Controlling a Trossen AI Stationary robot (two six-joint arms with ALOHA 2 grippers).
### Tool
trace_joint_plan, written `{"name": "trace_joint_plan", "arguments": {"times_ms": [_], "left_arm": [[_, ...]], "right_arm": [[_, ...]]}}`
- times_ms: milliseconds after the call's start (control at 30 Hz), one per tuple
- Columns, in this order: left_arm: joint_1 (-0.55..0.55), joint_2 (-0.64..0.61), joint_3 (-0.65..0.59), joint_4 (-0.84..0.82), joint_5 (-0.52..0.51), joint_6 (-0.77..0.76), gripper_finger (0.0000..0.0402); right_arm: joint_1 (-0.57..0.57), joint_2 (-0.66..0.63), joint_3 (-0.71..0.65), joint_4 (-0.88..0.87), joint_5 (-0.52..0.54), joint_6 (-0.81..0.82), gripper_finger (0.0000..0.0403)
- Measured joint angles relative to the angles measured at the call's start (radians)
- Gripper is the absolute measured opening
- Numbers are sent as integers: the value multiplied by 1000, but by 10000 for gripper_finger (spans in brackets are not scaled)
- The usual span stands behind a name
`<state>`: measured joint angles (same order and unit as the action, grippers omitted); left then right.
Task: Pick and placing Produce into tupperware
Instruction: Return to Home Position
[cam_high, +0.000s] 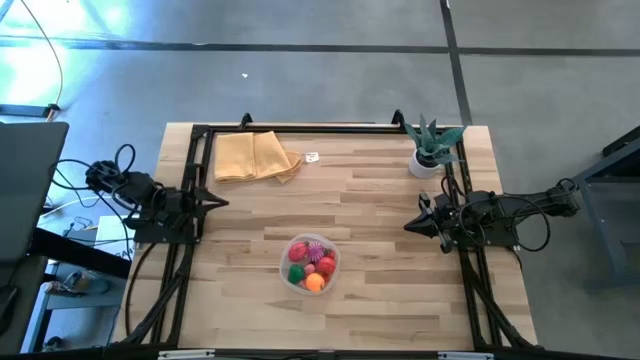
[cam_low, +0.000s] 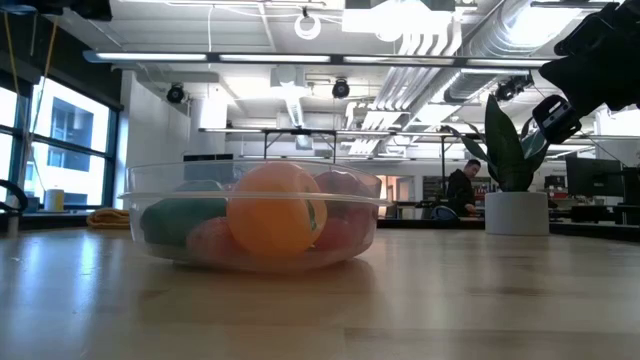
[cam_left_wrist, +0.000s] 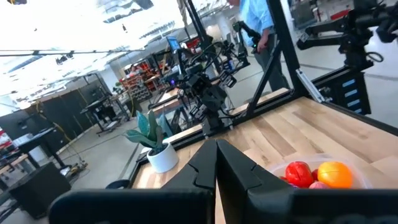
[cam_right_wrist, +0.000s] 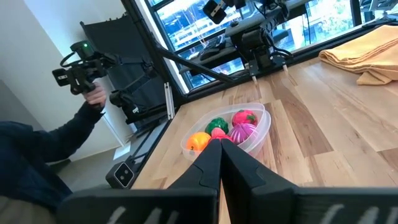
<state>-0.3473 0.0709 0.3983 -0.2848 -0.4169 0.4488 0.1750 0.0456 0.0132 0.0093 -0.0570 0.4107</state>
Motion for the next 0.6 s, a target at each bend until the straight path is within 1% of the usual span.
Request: {"name": "trace_joint_plan", "arguments": {"times_ms": [133,200,333,433,533,600], "left_arm": [[0,-48,-30,3,30,-1,1],[0,-67,-43,6,62,-6,1],[0,-65,-61,12,111,-38,1],[0,-65,-88,36,129,-73,1],[0,-65,-115,70,178,-110,1],[0,-65,-147,79,183,-124,1]], "right_arm": [[0,0,0,0,0,0,0],[0,0,0,0,0,0,0],[0,0,0,0,0,0,0],[0,0,0,0,0,0,0],[0,0,0,0,0,0,0],[0,0,0,0,0,0,0]]}}
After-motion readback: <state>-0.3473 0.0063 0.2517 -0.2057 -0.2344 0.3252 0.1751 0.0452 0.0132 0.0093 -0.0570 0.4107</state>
